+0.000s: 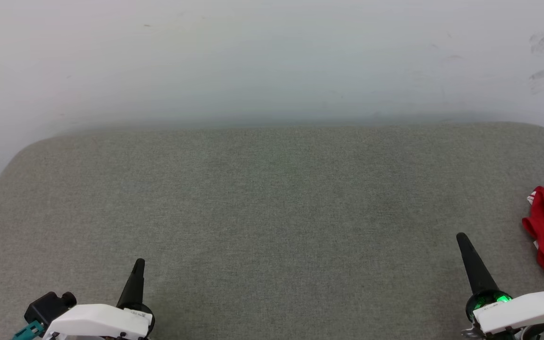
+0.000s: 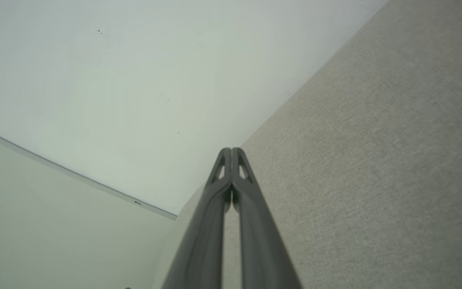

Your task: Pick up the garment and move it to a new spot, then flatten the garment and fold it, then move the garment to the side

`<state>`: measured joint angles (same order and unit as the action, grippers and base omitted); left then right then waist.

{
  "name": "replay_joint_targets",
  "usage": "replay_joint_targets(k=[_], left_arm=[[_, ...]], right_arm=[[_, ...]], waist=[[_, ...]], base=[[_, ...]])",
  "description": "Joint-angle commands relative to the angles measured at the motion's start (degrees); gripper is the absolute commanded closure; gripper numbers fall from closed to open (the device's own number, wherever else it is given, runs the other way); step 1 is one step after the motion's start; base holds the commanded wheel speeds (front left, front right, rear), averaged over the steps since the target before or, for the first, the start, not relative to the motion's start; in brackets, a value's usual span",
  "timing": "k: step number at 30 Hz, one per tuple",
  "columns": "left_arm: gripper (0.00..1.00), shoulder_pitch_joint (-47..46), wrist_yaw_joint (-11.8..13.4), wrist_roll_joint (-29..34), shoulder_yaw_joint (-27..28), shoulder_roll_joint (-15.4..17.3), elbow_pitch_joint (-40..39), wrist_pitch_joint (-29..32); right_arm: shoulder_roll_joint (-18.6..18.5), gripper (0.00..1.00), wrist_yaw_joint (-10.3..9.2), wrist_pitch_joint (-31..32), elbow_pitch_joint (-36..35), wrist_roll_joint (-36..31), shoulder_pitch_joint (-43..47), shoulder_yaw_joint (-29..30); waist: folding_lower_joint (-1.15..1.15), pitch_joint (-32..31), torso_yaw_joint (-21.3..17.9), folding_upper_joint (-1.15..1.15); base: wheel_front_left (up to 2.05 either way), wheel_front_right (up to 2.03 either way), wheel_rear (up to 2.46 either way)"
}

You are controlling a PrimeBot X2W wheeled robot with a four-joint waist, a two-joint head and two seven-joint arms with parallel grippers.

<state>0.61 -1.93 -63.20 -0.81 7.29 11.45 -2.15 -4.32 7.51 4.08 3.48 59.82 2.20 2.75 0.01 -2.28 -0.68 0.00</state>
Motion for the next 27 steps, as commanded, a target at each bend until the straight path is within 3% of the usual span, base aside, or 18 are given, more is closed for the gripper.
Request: replay_joint_targets(k=[1,27], left_arm=[[1.00,-1.73,-0.41,-1.39,0.71,0.08,-0.29,0.43],[1.00,-4.19,-2.89,-14.14,3.85,-1.98,1.02,4.25]], right_arm=[[-0.44,1.00,-0.01,-0.03,0.03,1.73,-1.51,0.11],[-0.33,1.00,-0.02,0.29,4.85,16.71,-4.88,0.84]], waist=[[0.00,0.05,0.02,0.00],[0.00,0.98,0.27,0.00]], base=[[0.00,0.00,0.00],[0.00,0.00,0.00]])
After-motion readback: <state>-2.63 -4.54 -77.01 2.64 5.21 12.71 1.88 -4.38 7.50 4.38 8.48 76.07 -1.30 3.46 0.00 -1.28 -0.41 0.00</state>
